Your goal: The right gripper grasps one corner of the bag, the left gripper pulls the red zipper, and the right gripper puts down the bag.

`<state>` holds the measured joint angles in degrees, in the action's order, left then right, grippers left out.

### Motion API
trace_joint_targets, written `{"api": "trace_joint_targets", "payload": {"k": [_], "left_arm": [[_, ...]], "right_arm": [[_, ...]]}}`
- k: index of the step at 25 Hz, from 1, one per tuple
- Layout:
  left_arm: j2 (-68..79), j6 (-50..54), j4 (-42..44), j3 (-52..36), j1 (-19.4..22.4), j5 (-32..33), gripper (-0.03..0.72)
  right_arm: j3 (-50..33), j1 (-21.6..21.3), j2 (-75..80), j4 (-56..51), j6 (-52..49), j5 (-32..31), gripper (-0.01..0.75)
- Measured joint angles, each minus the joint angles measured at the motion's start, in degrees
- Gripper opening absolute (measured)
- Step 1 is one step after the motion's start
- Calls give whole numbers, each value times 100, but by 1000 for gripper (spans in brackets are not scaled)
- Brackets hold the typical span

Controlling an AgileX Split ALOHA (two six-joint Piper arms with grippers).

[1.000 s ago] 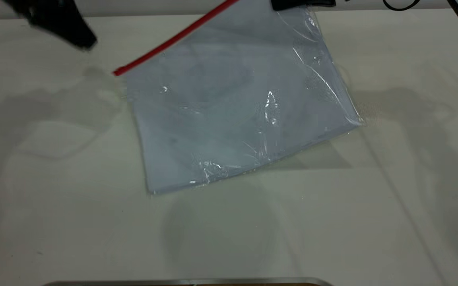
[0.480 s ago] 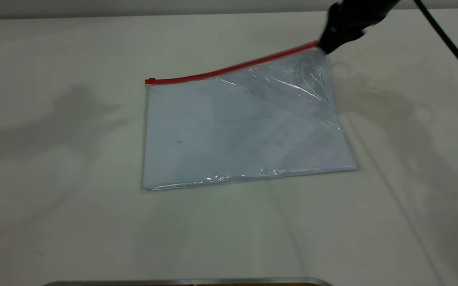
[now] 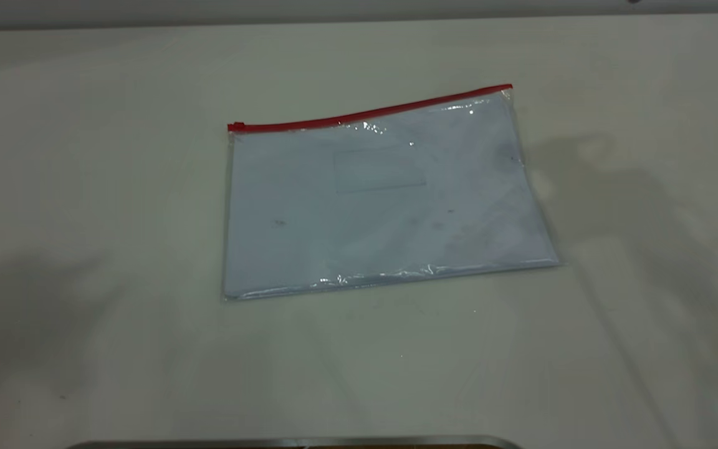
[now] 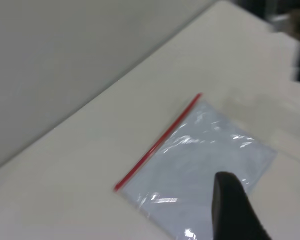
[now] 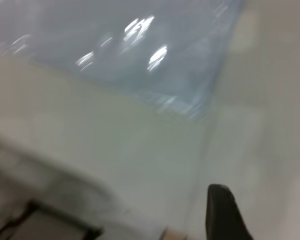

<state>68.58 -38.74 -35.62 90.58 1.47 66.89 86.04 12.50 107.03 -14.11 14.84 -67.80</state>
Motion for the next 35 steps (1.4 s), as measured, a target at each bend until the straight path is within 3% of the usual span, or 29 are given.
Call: {"api": "trace_joint_targets", "payload": {"k": [3,8,15,24,30,35], "left_arm": [[-482,1043,716,-182,0,0,405],[-1377,1813,1727,-1129,0,0,405],[-2446,2731,2893,-3227,0,0,405],[-3679,3030,3108,-5609,0,-26,405],[-4435,3086,3102,-6235,0,-195,405],[-4831,3092,3102,-6264,0,-265,405]], "right_arm": [[-30,77,-489,-374,15,-147,393],[-414,244,-1400,-489,-23,-193,358],[-1976,301,-3067,-418,-174,-218,357],[-4503,301,-5292,626,-458,-95,357],[-5727,301,-6527,1038,-619,324,357],[-5846,301,-7270,1088,-770,470,357]]}}
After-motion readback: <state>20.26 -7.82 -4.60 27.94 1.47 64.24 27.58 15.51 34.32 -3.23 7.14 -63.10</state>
